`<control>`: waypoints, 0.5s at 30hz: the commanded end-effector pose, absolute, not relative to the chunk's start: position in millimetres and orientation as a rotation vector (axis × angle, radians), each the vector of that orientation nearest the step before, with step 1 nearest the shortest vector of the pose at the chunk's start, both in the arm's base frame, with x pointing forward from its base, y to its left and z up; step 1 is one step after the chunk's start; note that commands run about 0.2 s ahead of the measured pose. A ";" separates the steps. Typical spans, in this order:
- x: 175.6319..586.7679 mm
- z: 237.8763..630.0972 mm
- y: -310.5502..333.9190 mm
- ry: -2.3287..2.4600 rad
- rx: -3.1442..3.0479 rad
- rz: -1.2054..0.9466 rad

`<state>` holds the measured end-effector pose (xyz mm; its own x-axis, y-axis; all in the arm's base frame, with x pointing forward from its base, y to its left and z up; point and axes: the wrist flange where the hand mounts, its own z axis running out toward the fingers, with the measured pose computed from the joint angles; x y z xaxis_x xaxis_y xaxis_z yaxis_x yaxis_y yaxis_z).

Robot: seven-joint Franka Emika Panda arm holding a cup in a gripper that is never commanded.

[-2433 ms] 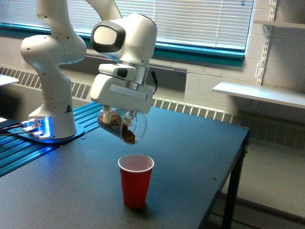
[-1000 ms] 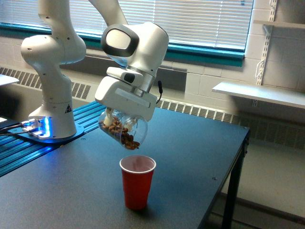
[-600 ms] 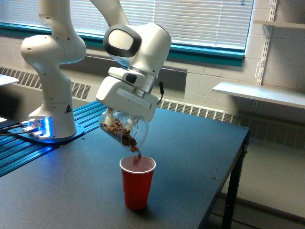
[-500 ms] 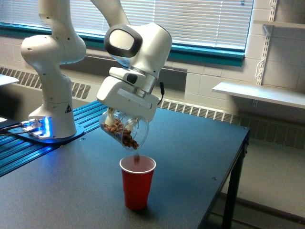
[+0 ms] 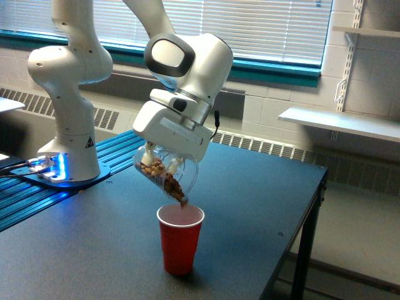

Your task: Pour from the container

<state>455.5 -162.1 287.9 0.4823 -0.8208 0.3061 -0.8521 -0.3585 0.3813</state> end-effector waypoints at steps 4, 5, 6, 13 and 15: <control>459.5 286.3 -159.4 -1.345 2.228 0.078; 459.4 285.9 -159.5 -1.344 2.227 0.076; 459.2 285.5 -160.1 -1.345 2.226 0.075; 458.8 283.1 -161.5 -1.344 2.209 0.064; 458.8 282.6 -161.9 -1.345 2.209 0.062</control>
<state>456.4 -161.6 282.2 0.4997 -0.8116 0.3028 -0.8349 -0.3580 0.4182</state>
